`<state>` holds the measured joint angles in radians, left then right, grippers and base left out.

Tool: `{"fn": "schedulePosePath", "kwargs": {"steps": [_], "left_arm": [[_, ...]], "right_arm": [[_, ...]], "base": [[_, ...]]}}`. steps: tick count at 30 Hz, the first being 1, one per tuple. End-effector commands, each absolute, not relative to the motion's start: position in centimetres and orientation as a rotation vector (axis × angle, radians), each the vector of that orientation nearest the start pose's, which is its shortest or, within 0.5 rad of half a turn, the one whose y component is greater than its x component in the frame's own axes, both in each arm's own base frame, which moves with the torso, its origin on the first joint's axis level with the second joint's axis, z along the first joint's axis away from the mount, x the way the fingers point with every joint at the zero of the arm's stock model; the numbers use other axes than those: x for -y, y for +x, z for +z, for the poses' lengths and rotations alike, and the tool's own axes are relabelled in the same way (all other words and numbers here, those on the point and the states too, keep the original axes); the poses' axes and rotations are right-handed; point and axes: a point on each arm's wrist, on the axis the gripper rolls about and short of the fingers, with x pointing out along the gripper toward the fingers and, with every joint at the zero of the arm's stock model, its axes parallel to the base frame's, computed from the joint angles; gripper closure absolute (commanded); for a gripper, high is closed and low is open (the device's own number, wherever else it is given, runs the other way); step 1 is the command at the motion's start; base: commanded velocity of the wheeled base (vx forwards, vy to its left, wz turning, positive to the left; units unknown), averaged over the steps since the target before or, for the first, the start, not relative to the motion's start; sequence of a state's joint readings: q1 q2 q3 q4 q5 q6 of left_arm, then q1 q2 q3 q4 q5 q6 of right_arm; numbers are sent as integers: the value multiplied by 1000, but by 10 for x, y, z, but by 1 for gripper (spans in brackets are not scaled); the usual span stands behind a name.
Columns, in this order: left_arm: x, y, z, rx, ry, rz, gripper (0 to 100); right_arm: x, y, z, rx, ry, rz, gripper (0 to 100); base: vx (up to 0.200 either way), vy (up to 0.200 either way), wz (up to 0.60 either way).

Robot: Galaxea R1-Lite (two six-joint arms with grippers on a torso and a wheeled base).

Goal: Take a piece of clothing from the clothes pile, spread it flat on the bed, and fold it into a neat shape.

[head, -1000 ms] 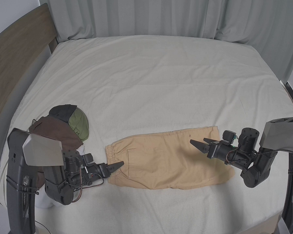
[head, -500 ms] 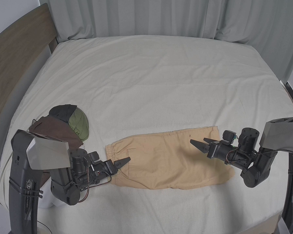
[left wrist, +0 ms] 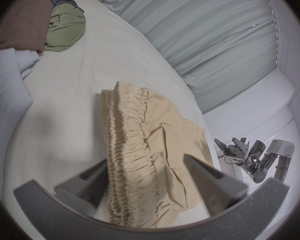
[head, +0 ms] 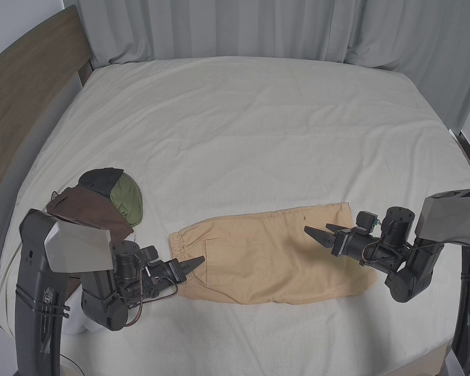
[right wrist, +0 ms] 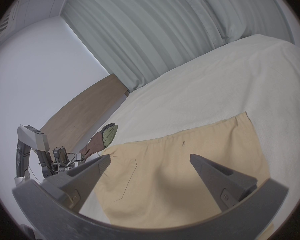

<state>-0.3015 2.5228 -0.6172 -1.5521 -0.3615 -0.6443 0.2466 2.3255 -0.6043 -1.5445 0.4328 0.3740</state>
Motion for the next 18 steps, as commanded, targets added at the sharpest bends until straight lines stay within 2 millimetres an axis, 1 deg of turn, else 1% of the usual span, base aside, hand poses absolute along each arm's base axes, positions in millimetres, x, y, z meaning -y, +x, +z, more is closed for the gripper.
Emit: {"fn": "schedulePosePath", "kwargs": {"steps": [1, 18], "left_arm": [[112, 335, -52, -560, -626, -516, 100], [110, 336, -49, -550, -626, -522, 100]], "right_arm": [[-95, 340, 16, -307, 376, 637, 0], [-95, 340, 11, -321, 377, 633, 0]], "base": [[0, 0, 0], [0, 0, 0]]}}
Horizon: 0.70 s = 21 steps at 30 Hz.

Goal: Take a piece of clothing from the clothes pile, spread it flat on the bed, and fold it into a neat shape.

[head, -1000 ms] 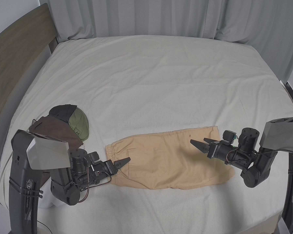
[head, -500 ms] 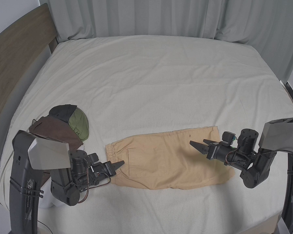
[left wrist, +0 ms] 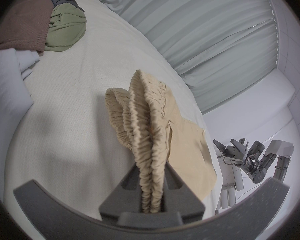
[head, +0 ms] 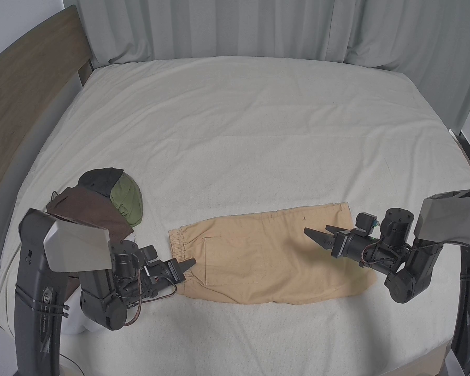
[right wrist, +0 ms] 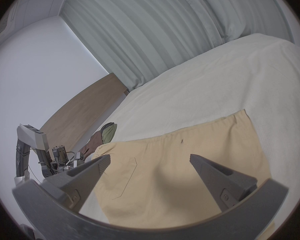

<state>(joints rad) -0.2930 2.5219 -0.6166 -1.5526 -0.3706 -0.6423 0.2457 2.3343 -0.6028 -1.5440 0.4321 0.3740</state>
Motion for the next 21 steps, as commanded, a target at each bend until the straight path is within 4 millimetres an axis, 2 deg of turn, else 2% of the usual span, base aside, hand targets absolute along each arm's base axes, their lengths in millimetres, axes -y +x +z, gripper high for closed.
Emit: {"fn": "schedulePosePath", "kwargs": {"steps": [1, 12, 21], "left_arm": [[110, 336, -49, -550, -626, -522, 100], [107, 336, -36, -521, -631, -527, 100], [102, 335, -28, -512, -641, -532, 100]], "right_arm": [[-95, 340, 10, -323, 376, 633, 0], [-95, 340, 5, -335, 365, 631, 0], [-102, 329, 0, -377, 362, 654, 0]], "base": [[0, 0, 0], [0, 0, 0], [0, 0, 0]]}}
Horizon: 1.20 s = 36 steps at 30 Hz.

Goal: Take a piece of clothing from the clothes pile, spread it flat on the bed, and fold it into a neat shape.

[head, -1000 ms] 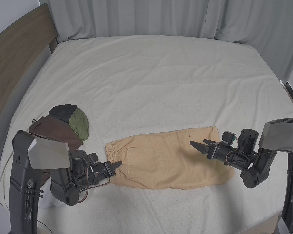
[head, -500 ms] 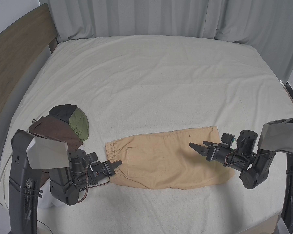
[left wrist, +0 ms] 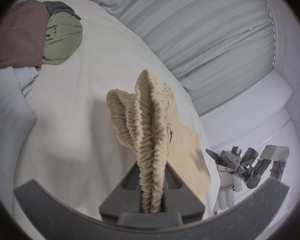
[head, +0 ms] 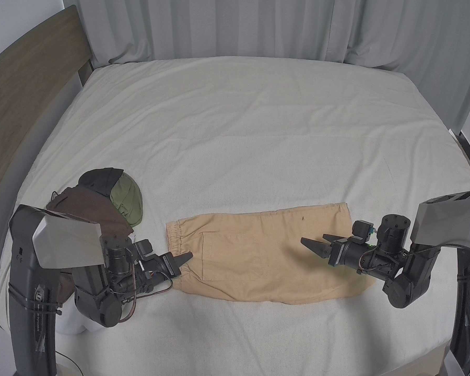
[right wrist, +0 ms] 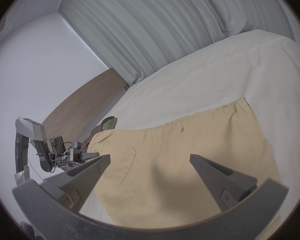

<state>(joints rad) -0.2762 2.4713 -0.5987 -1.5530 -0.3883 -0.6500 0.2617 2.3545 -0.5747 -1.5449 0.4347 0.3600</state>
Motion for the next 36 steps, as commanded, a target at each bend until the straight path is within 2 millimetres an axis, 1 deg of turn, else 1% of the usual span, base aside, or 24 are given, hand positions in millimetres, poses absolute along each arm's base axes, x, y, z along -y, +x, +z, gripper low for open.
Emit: {"fn": "schedulePosePath", "kwargs": {"steps": [1, 2, 13, 15, 22, 27, 29, 36], "left_arm": [[102, 335, -28, -512, -641, -532, 100], [101, 335, -25, -508, -645, -537, 100], [90, 337, -22, -498, -654, -536, 100], [86, 337, -17, -492, -658, -543, 100], [78, 333, -12, -499, -665, -559, 100], [64, 329, -10, -516, -677, -579, 100], [61, 329, -5, -507, -680, -587, 100], [48, 324, -2, -521, -694, -614, 100]], "right_arm": [[-102, 329, 0, -377, 362, 654, 0], [-103, 328, 1, -378, 362, 657, 0], [-104, 327, 0, -382, 356, 658, 0], [-104, 327, -1, -383, 353, 658, 0], [-104, 326, 0, -382, 351, 658, 0], [-103, 326, 1, -379, 352, 659, 0], [-103, 325, 1, -381, 352, 659, 0], [-103, 325, 2, -379, 352, 659, 0]], "base": [[0, 0, 0], [0, 0, 0], [0, 0, 0], [0, 0, 0], [0, 0, 0], [0, 0, 0], [0, 0, 0], [0, 0, 0]]}}
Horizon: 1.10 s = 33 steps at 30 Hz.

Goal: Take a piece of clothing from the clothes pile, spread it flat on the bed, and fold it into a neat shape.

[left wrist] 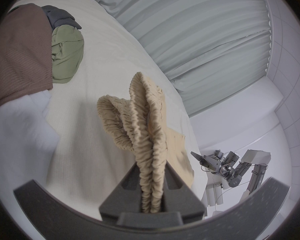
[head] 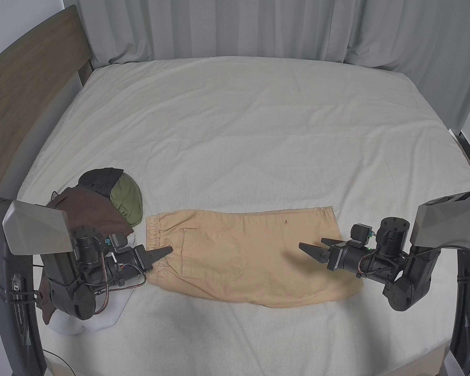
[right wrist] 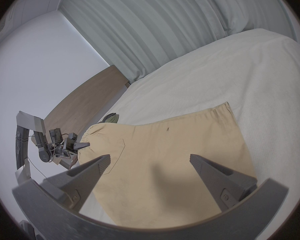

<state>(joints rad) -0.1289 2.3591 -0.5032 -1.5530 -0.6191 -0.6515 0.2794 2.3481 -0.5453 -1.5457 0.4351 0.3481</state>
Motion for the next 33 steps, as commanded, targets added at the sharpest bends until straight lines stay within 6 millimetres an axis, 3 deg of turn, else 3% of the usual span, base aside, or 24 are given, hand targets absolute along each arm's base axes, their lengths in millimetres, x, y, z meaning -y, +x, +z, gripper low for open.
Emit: {"fn": "schedulePosePath", "kwargs": {"steps": [1, 17, 33], "left_arm": [[47, 324, -2, -521, -695, -617, 100], [26, 325, -1, -514, -714, -607, 100], [48, 323, 17, -480, -684, -675, 100]], "right_arm": [[-103, 325, 2, -379, 352, 659, 0], [-103, 325, 3, -379, 352, 659, 0], [-104, 324, 5, -375, 349, 663, 0]], "base": [[0, 0, 0], [0, 0, 0], [0, 0, 0]]}}
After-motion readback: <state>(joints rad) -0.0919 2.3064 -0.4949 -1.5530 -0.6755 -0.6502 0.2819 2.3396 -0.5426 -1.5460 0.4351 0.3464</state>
